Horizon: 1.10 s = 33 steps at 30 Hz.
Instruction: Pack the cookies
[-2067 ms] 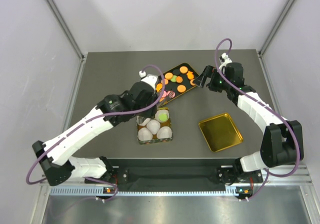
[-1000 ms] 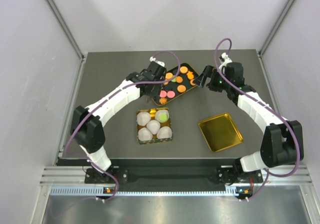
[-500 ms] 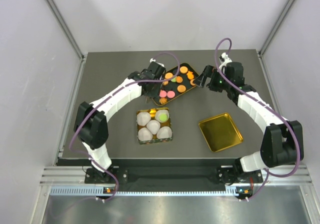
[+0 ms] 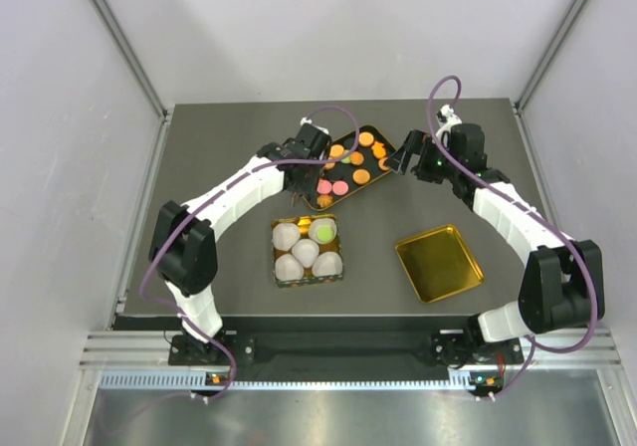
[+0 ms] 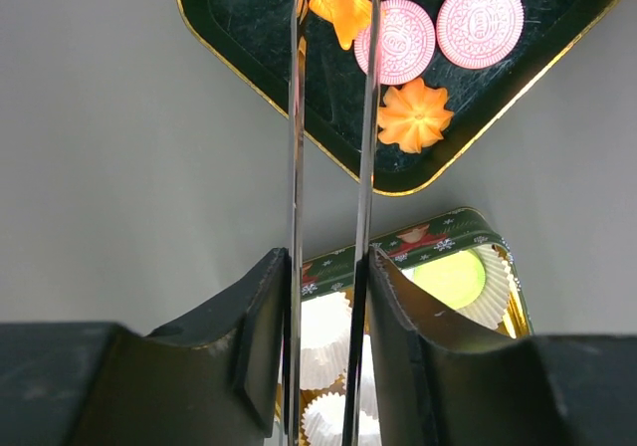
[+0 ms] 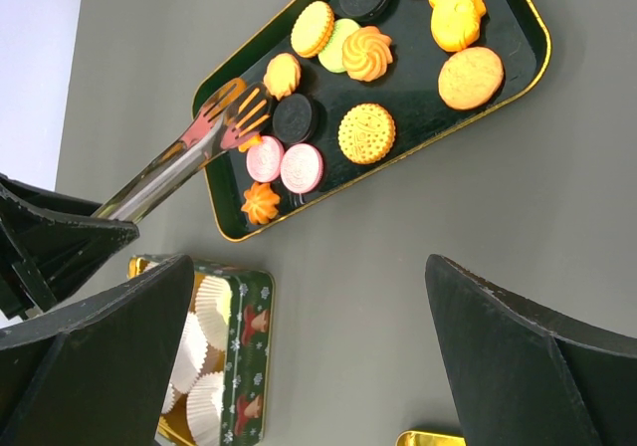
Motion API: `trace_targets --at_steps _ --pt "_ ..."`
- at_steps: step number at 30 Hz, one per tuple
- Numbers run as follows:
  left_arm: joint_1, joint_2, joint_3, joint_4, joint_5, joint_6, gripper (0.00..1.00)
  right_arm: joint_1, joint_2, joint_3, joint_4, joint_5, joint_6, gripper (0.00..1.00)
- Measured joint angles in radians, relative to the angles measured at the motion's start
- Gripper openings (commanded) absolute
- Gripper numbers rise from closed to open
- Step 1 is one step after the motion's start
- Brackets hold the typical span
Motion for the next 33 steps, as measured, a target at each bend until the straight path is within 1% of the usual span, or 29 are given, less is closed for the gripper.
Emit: trace_targets --at_steps 4,17,28,33 --pt "0.0 0.0 0.0 0.003 -0.001 0.001 0.34 0.0 0.0 0.0 0.0 0.0 -0.003 1.0" --pt "0.0 -0.014 0.009 -0.012 -0.011 0.004 0.31 0.0 0.0 0.012 -0.002 0.0 -0.004 1.0" --pt "0.0 -0.118 0.012 -0.06 -0.009 0.007 0.28 0.0 0.0 0.012 -0.003 0.0 -0.004 1.0" --pt "-0.01 -0.229 -0.011 -0.109 -0.005 0.005 0.28 0.0 0.0 0.012 -0.003 0.0 -0.004 1.0"
